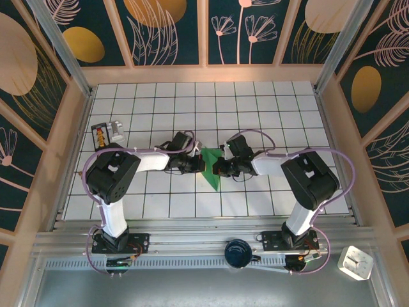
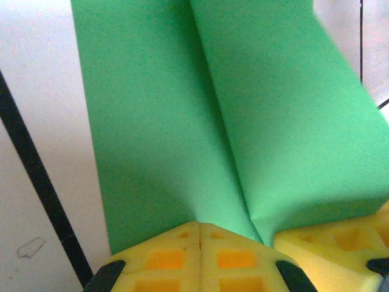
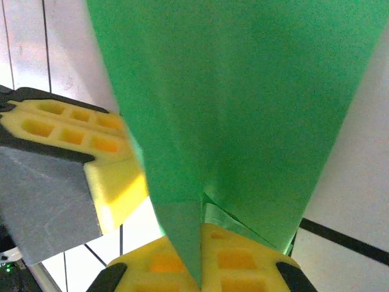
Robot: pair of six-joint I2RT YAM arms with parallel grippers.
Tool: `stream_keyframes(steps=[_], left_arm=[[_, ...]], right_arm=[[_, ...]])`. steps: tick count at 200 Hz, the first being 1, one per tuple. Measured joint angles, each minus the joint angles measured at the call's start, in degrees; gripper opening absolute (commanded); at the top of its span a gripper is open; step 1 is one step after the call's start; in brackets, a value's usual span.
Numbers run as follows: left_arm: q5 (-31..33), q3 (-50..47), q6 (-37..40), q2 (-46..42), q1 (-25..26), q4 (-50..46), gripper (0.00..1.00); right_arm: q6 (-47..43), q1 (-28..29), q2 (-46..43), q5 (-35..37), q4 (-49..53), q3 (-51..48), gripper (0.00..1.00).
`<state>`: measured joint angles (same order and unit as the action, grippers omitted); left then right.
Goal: Fold a paper plane with a square sheet of paper (pick it up from the middle)
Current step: Fourth fold the wing at the center of the table.
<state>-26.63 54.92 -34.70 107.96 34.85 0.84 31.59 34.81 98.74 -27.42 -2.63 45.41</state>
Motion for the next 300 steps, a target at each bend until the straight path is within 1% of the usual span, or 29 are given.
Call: stream_keyframes(steps=[32, 111, 151, 172, 193, 224, 260, 300], left_arm=[[0.00, 0.07, 0.22, 0.07, -0.02, -0.02, 0.00], [0.02, 0.07, 0.57, 0.07, -0.02, -0.02, 0.00], [0.00, 0.07, 0.59, 0.02, -0.02, 0.00, 0.00], [0.17, 0.07, 0.22, -0.28, -0.02, -0.02, 0.05], [0.04, -0.13, -0.81, -1.81, -0.09, 0.35, 0.06], [-2.27, -0.39, -2.93, -4.59, -0.13, 3.10, 0.00], [-5.79, -0.35, -4.17, -4.70, -0.02, 5.64, 0.00], [-7.50, 2.32, -4.61, -1.05, -0.02, 6.45, 0.00]], right_arm=[[-1.31, 0.00, 1.40, -0.28, 0.15, 0.55, 0.00], [-3.04, -0.44, 1.44, -1.05, -0.22, 0.46, 0.00], [-3.91, -0.90, 1.44, -1.49, -2.58, -1.03, 0.00], [-4.24, -1.18, 1.40, -2.19, -4.87, -2.25, 0.00], [-4.28, -1.38, 1.40, -2.73, -6.80, -3.21, 0.00], [-4.28, -1.64, 1.38, -3.43, -9.01, -4.26, 0.00], [-4.24, -1.88, 1.27, -3.96, -11.13, -5.38, 0.03], [-4.22, -1.95, 1.05, -4.00, -12.57, -6.21, 0.06]])
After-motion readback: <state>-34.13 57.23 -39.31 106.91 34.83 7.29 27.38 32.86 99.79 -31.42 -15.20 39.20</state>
